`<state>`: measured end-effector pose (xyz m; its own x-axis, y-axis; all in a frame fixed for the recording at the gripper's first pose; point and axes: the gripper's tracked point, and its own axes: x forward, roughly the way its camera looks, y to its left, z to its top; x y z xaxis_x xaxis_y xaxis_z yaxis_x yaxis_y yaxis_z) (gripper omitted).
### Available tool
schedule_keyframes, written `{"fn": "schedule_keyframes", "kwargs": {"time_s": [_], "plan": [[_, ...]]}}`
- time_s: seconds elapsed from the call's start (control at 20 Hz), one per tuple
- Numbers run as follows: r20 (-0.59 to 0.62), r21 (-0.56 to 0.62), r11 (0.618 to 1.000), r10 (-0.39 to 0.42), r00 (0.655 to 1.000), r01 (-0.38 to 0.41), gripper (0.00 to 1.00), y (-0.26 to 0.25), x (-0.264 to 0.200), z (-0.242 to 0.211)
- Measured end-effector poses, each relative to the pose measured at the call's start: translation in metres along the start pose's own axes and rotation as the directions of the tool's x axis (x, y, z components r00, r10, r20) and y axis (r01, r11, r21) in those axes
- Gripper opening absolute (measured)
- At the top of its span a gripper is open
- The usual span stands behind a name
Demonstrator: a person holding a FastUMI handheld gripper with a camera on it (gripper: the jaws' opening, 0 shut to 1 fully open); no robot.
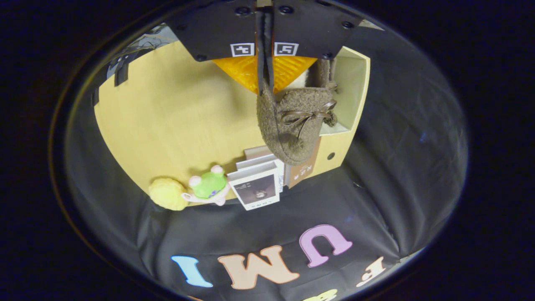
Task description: Open the storage box then place both shoes into the box .Put the left shoe in first, then the right shoe, with the right side of both shoes facing outward in a uniform manner.
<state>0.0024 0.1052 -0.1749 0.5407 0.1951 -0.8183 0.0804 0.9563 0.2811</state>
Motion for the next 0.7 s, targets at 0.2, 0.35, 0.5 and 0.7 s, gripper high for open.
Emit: {"fn": "schedule_keyframes", "kwargs": {"time_s": [0.2,0.35,0.5,0.7], "plan": [[-0.017,-0.007,1.0,0.025,1.0,-0.025,0.04,0.03,0.01,-0.009],[-0.034,-0.006,0.999,0.048,0.998,-0.048,0.04,0.053,0.018,-0.019],[-0.054,-0.006,0.998,0.057,0.997,-0.058,0.04,0.07,0.028,-0.031],[-0.046,0.011,0.999,0.053,0.998,-0.053,0.03,0.081,0.034,-0.032]]}}
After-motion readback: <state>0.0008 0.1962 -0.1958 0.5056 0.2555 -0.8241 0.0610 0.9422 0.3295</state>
